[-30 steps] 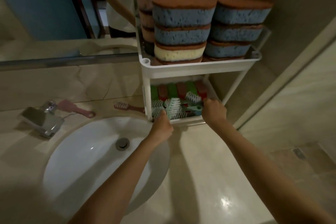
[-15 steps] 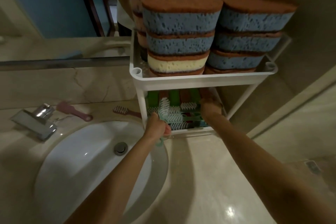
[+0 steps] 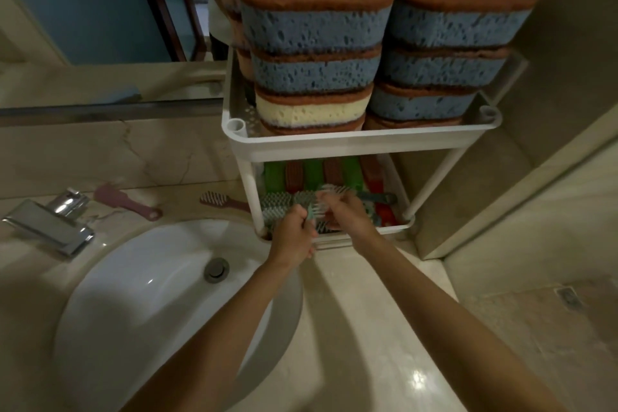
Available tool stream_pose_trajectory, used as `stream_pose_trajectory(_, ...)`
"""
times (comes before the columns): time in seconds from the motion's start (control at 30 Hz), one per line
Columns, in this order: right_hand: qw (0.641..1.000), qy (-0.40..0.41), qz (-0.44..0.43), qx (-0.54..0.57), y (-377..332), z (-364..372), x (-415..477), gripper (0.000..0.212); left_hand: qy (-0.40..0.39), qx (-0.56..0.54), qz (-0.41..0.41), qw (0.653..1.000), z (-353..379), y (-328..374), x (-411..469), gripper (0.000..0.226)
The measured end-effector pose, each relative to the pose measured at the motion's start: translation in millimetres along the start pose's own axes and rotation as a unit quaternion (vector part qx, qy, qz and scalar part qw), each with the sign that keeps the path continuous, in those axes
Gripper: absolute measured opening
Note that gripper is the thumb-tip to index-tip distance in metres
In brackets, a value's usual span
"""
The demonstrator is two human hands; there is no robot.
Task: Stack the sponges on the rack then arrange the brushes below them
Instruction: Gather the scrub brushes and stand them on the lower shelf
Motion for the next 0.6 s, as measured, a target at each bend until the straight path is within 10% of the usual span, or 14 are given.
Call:
stream_pose_trajectory(0.2,0.998,0.06,0.0,0.024,-7.3,-12.9,8.2,0.022,-0.12,0.028,0.047,0.991,11.4,9.0,-11.7,0.015)
stream_pose_trajectory(0.33,0.985,0.065,-0.084,-0.133,-33.3,-28.6,14.9,0.018,-0.039,0.137,0.082,0.986,-1.8,5.0,-7.0,0.024)
stream_pose_trajectory(0.47,0.864,0.024,-0.186,-0.468,-44.5,-33.6,19.0,0.045,-0.052,0.232,0.092,0.967,-4.9,1.5,0.5,0.038)
stream_pose_trajectory(0.6,0.797,-0.024,-0.181,-0.576,-38.3,-38.9,27.0,0.047,-0.167,0.342,0.069,0.922,3.8,-12.2,7.8,0.051)
Point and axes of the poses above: each hand's wrist, its own x-axis towards the middle knuckle, its own z-axis out of the palm, y = z × x, the point moved 4 cm from there along x, towards the middle knuckle, and after that the axes turned 5 degrees about z, right-handed, at the moved point
